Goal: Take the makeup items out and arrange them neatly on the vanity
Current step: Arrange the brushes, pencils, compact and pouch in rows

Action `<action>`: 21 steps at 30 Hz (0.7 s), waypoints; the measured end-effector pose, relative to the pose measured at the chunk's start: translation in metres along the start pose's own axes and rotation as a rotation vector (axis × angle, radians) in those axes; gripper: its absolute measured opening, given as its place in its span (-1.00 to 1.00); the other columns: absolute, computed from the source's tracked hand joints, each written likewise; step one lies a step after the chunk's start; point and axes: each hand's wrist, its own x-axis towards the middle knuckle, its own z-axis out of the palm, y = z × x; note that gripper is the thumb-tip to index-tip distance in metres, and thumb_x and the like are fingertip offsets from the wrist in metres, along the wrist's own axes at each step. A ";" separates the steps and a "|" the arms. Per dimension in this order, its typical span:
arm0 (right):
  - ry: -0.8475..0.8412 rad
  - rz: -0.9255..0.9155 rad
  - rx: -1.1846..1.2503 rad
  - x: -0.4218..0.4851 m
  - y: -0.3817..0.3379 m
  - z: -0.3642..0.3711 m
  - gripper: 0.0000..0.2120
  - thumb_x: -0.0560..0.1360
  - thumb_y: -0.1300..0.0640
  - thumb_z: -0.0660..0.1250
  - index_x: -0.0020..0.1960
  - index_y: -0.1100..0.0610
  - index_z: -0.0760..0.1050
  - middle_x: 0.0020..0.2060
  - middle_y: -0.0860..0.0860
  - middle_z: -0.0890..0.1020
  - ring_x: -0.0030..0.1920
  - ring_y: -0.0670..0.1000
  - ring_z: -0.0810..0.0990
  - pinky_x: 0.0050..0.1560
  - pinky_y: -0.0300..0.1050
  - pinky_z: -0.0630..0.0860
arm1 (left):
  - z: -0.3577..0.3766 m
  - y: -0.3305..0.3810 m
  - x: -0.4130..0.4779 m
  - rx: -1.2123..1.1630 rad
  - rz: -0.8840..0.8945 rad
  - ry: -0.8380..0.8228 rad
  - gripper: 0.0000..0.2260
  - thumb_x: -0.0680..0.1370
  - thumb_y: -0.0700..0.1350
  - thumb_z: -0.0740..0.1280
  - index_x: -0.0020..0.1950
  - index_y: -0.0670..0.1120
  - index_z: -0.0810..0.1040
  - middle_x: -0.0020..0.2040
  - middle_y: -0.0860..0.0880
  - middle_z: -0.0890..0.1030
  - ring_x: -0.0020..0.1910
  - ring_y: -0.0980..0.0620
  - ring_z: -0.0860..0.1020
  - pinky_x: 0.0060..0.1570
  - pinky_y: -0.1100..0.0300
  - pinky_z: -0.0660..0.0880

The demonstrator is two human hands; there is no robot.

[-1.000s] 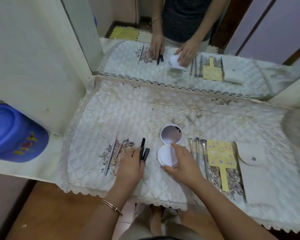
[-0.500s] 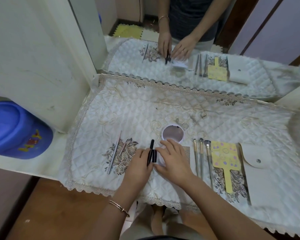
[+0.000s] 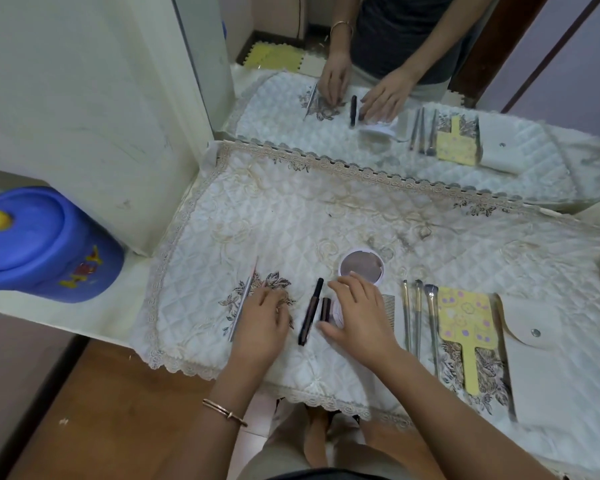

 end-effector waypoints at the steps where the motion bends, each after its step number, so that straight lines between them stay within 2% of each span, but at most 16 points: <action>1: 0.027 -0.021 0.022 0.002 -0.006 0.000 -0.41 0.38 -0.05 0.39 0.33 0.15 0.34 0.31 0.09 0.42 0.43 0.11 0.23 0.43 0.06 0.14 | -0.007 -0.006 0.002 0.008 -0.032 0.041 -0.73 0.54 -0.19 0.23 0.24 -0.18 0.49 0.19 -0.17 0.50 0.21 -0.14 0.42 0.20 0.08 0.36; 5: -0.052 -0.097 0.151 0.027 -0.041 0.009 -0.54 0.44 0.07 0.33 0.29 0.21 0.39 0.27 0.14 0.46 0.32 0.13 0.35 0.35 -0.02 0.27 | -0.026 -0.025 0.012 0.055 -0.154 0.072 -0.71 0.54 -0.23 0.22 0.26 -0.19 0.44 0.19 -0.21 0.46 0.16 -0.20 0.41 0.17 0.00 0.39; 8: -0.151 -0.161 0.141 0.047 -0.066 0.027 -0.56 0.45 0.13 0.30 0.29 0.24 0.37 0.26 0.16 0.46 0.29 0.15 0.37 0.29 -0.03 0.34 | -0.029 -0.033 0.016 0.047 -0.167 0.010 -0.74 0.53 -0.22 0.23 0.22 -0.16 0.46 0.11 -0.19 0.51 0.08 -0.13 0.47 0.02 0.13 0.37; 11: -0.193 -0.158 0.074 0.058 -0.075 0.040 -0.61 0.45 0.12 0.30 0.24 0.20 0.39 0.21 0.15 0.47 0.25 0.14 0.38 0.22 -0.02 0.35 | -0.030 -0.036 0.018 0.040 -0.152 -0.017 -0.77 0.54 -0.20 0.22 0.19 -0.16 0.47 0.08 -0.17 0.52 0.03 -0.10 0.50 -0.05 0.16 0.39; 17: -0.073 -0.114 0.063 0.050 -0.064 0.040 -0.63 0.38 0.11 0.30 0.17 0.14 0.47 0.13 0.06 0.58 0.24 0.10 0.41 0.24 -0.02 0.28 | -0.025 -0.027 0.019 0.000 -0.063 -0.066 -0.74 0.54 -0.20 0.22 0.23 -0.11 0.46 0.10 -0.13 0.53 0.06 -0.07 0.50 -0.03 0.19 0.37; 21: -0.020 -0.097 -0.007 0.029 -0.035 0.030 -0.65 0.35 0.08 0.35 0.11 0.11 0.51 0.09 0.02 0.62 0.27 0.09 0.44 0.28 0.00 0.28 | -0.008 -0.011 0.016 -0.020 0.031 -0.155 -0.71 0.54 -0.18 0.22 0.26 -0.11 0.43 0.18 -0.13 0.50 0.15 -0.09 0.47 0.11 0.13 0.35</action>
